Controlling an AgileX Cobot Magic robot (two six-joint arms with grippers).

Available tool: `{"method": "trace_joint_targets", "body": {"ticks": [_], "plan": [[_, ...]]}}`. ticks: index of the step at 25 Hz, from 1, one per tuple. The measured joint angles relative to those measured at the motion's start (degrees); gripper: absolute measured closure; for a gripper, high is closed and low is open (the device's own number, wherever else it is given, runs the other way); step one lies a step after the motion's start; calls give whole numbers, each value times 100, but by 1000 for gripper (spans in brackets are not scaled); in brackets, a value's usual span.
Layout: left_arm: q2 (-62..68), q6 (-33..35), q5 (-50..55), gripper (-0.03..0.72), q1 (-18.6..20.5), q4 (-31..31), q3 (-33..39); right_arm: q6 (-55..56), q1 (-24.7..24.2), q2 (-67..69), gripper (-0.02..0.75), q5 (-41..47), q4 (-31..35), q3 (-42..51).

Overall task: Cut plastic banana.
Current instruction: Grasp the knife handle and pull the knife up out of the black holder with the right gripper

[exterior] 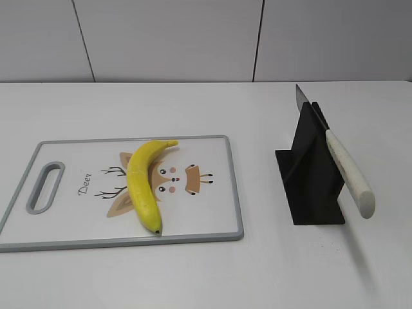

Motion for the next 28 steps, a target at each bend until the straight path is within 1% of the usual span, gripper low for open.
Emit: {"method": "trace_joint_targets", "body": {"ticks": [12, 20, 28], "plan": [[0, 0, 0, 262, 0, 0, 0, 6, 0, 0, 187, 0, 0, 0], [0, 0, 0, 296, 0, 0, 0, 6, 0, 0, 187, 0, 0, 0], [0, 0, 0, 309, 0, -5, 0, 6, 0, 0, 187, 0, 0, 0]]}}
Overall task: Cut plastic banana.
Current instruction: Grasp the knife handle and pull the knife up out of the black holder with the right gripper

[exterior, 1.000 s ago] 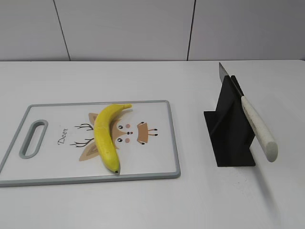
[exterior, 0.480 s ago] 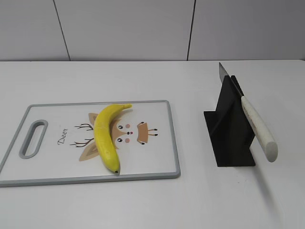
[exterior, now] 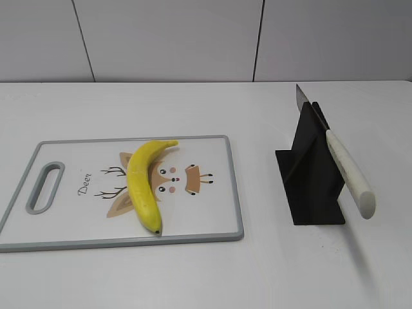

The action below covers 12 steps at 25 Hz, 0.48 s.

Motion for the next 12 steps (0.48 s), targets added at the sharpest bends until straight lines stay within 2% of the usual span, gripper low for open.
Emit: {"method": "trace_joint_targets", "body": {"ticks": [6, 12], "plan": [[0, 0, 0, 352, 0, 1, 0, 0, 0, 25, 187, -5, 37, -31], [0, 0, 0, 408, 0, -6, 0, 0, 0, 961, 165, -22, 301, -366]]}}
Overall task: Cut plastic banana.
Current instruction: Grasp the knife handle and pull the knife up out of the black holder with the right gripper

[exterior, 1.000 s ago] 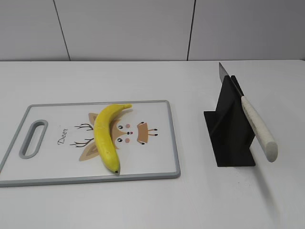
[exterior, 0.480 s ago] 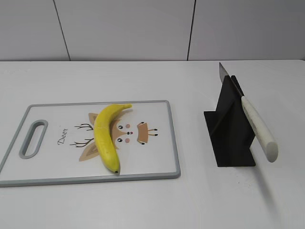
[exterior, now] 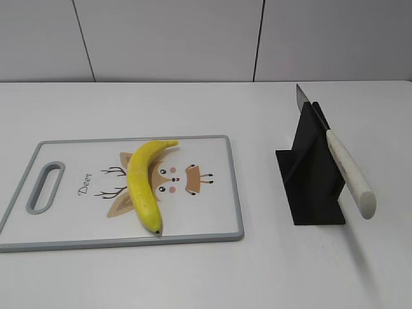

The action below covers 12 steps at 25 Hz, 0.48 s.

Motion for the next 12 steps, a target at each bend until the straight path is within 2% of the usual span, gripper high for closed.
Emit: {"method": "trace_joint_targets", "body": {"ticks": [9, 11, 12], "plan": [[0, 0, 0, 414, 0, 0, 0, 0, 5, 556, 165, -45, 238, -373], [0, 0, 0, 353, 0, 0, 0, 0, 5, 599, 165, 132, 255, -394], [0, 0, 0, 285, 0, 0, 0, 0, 5, 645, 165, 238, 261, -424]]}}
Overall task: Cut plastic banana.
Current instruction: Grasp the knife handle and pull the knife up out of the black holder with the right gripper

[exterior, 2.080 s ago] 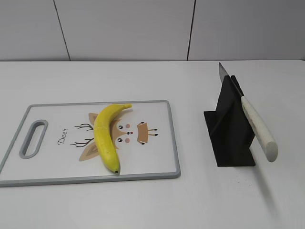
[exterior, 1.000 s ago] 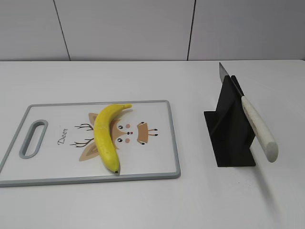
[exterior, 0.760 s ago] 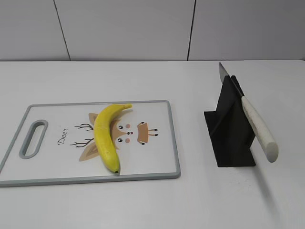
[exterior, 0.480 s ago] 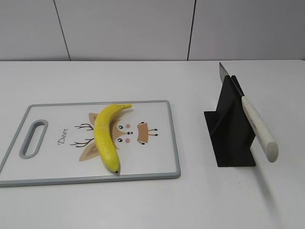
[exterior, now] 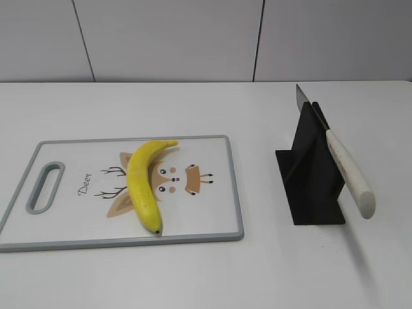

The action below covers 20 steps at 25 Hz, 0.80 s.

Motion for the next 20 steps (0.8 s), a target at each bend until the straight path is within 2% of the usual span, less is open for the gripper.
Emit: {"method": "trace_joint_targets", "body": {"ticks": [2, 3, 4, 12, 20], "plan": [[0, 0, 36, 135, 0, -5, 0, 0, 0, 188, 165, 236, 41, -105], [0, 0, 36, 83, 0, -5, 0, 0, 0, 305, 165, 380, 79, -172], [0, 0, 36, 63, 0, -5, 0, 0, 0, 461, 165, 520, 167, -265], [0, 0, 36, 73, 0, -5, 5, 0, 23, 2080, 165, 850, 1016, -1212], [0, 0, 36, 84, 0, -10, 5, 0, 685, 3894, 165, 928, 1132, -2302]]}}
